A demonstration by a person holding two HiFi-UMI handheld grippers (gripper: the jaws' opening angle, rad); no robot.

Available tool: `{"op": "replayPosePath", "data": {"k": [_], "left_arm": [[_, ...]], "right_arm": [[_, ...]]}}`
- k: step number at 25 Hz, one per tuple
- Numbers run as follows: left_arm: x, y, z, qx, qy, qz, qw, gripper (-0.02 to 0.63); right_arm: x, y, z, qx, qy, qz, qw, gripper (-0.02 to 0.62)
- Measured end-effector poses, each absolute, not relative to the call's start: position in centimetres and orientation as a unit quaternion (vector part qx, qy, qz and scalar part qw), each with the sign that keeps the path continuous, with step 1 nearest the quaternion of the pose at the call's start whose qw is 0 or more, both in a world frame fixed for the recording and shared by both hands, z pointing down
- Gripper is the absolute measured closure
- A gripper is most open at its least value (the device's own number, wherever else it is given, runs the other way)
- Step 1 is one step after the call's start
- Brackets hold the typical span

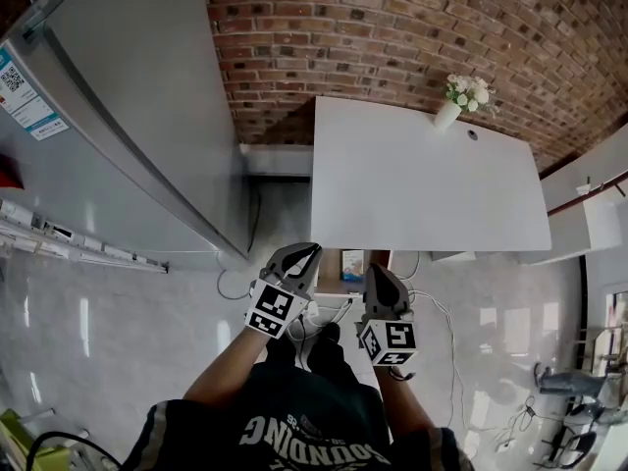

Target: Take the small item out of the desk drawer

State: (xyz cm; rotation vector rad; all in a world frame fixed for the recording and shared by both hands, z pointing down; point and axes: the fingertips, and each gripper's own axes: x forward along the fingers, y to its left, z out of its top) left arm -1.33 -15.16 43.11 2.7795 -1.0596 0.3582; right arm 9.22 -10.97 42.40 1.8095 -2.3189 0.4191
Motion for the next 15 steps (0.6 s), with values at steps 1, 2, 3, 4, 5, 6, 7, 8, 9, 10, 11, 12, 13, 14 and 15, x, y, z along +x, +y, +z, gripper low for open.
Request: {"op": "replayPosePath", "data": {"k": [1, 2, 3, 4, 5, 6, 7, 8, 9, 10, 11, 12, 13, 14, 15], "left_arm": [[-1.1, -15.2, 43.1, 0.925, -0.353, 0.119, 0.073, 0.584], [-1.0, -15.1, 43.1, 0.925, -0.353, 0.120, 0.072, 0.584], [-0.9, -15.1, 43.1, 0.925, -0.354, 0.122, 0.071, 0.584], [-0.9, -15.0, 43.2, 0.924, -0.355, 0.123, 0.071, 0.584], [-0.9, -15.0, 43.3, 0.923, -0.357, 0.125, 0.071, 0.584], [-1.0, -15.0, 43.4, 0.922, -0.358, 0.126, 0.073, 0.584], [-1.0, -15.0, 43.5, 0.921, -0.360, 0.128, 0.074, 0.584], [-1.0, -15.0, 43.5, 0.921, -0.361, 0.129, 0.075, 0.584], [-1.0, -15.0, 43.6, 0.920, -0.361, 0.131, 0.077, 0.584], [-1.0, -15.0, 43.7, 0.920, -0.361, 0.133, 0.078, 0.584], [-0.9, -15.0, 43.9, 0.919, -0.361, 0.135, 0.080, 0.584], [-0.9, -15.0, 44.1, 0.919, -0.361, 0.138, 0.081, 0.584], [-0.8, -14.9, 44.4, 0.918, -0.361, 0.141, 0.084, 0.584], [-0.7, -14.8, 44.7, 0.918, -0.361, 0.144, 0.086, 0.584], [-0.6, -14.7, 45.1, 0.917, -0.361, 0.146, 0.089, 0.584]], "right_arm": [[9.4, -11.1, 42.4, 0.605, -0.779, 0.141, 0.085, 0.571], [9.5, -11.1, 42.5, 0.604, -0.780, 0.142, 0.085, 0.571], [9.5, -11.2, 42.5, 0.602, -0.781, 0.142, 0.084, 0.571], [9.5, -11.2, 42.6, 0.600, -0.783, 0.143, 0.082, 0.571], [9.4, -11.3, 42.7, 0.598, -0.784, 0.144, 0.082, 0.571], [9.3, -11.3, 42.8, 0.596, -0.785, 0.146, 0.082, 0.571], [9.2, -11.3, 42.9, 0.594, -0.786, 0.148, 0.082, 0.571], [9.2, -11.2, 43.0, 0.592, -0.788, 0.150, 0.082, 0.571], [9.1, -11.2, 43.1, 0.589, -0.789, 0.153, 0.083, 0.571], [9.1, -11.2, 43.3, 0.587, -0.790, 0.156, 0.085, 0.571], [9.2, -11.2, 43.6, 0.586, -0.790, 0.158, 0.087, 0.571], [9.3, -11.3, 43.9, 0.584, -0.790, 0.161, 0.089, 0.571], [9.4, -11.2, 44.2, 0.583, -0.791, 0.164, 0.092, 0.571], [9.5, -11.2, 44.6, 0.581, -0.791, 0.168, 0.094, 0.571], [9.6, -11.2, 45.1, 0.580, -0.791, 0.171, 0.096, 0.571]]}}
